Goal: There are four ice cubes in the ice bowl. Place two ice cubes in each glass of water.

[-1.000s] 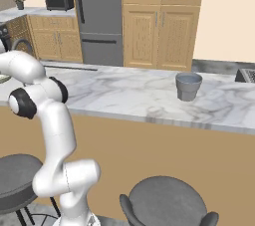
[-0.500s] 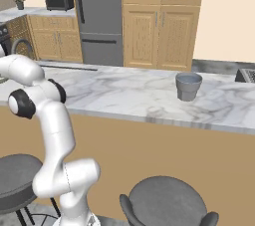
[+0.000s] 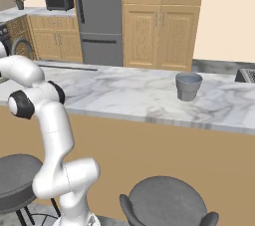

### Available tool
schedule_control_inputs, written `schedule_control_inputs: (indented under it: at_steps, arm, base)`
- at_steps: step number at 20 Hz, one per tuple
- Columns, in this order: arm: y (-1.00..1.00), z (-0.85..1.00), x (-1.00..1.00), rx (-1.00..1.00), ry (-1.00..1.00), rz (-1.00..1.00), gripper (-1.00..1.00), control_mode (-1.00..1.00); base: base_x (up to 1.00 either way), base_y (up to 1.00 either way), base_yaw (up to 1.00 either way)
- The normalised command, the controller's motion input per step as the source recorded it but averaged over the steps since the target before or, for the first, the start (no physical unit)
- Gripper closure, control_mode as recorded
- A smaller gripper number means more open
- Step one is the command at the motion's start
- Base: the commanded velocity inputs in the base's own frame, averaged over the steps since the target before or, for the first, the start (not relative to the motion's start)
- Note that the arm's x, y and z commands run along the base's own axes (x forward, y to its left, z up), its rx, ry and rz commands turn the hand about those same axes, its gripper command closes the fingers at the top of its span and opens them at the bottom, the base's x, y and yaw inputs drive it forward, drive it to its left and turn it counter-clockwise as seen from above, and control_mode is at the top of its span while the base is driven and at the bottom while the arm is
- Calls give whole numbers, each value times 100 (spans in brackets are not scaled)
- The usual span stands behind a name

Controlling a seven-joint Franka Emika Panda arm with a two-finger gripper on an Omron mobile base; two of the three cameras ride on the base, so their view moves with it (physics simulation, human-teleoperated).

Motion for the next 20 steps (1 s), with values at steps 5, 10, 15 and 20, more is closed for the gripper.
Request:
schedule_control_inputs:
  at_steps: [5,10,15,20]
  arm:
    - [16,-27,27,0,2,0,-100,-100]
    - [26,-22,19,0,1,0,-100,-100]
    - [19,-5,9,0,0,0,-100,-100]
    - [13,0,1,0,1,0,-100,-100]
  base:
    - [0,0,0]
    - [0,0,0]
    - [0,0,0]
    - [0,0,0]
